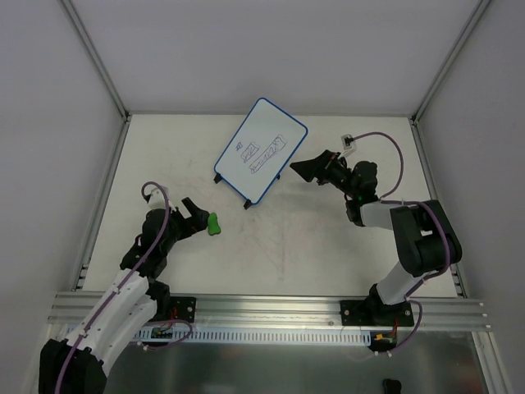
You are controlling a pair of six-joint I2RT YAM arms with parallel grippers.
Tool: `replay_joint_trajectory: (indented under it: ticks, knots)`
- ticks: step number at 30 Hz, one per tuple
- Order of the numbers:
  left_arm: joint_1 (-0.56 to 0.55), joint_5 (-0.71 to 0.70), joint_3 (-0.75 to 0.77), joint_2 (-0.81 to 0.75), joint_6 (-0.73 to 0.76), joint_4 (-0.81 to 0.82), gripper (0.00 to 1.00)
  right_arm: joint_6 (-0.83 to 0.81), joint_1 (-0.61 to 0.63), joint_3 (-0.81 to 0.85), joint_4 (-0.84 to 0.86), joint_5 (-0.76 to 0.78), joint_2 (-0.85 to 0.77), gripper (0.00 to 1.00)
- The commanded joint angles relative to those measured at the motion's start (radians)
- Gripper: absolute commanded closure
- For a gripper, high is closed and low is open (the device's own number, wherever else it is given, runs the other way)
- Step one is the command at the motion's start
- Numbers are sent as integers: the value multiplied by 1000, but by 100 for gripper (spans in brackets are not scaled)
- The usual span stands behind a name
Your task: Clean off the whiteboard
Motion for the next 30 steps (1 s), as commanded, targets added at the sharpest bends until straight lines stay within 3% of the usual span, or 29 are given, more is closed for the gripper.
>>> replay_joint_trajectory:
  ticks: [1, 8, 15, 17, 22, 23, 25, 30]
  knots:
    - [-85, -148, 90, 44, 8, -55, 1, 1, -6, 77, 103, -29, 34, 1]
    - [-114, -187, 225, 176, -47, -230, 1, 10, -8, 158, 103, -20, 120, 1]
    - [-114, -152, 278, 220, -57, -275, 1, 4, -6, 204, 104, -16, 176, 4]
    - [-114, -139, 287, 235, -54, -278, 1, 3, -8, 221, 106, -23, 191, 16]
    - [-117, -138, 288, 257, -58, -283, 1, 27, -5, 255, 127, -35, 251, 22]
    - [-117, -138, 288, 255, -57, -284, 1, 27, -6, 259, 133, -42, 258, 31]
    - [-117, -133, 290, 249, -55, -287, 1, 35, -6, 276, 138, -48, 272, 38]
    - [-120, -124, 298, 251, -43, -298, 1, 27, -3, 285, 140, -48, 292, 41]
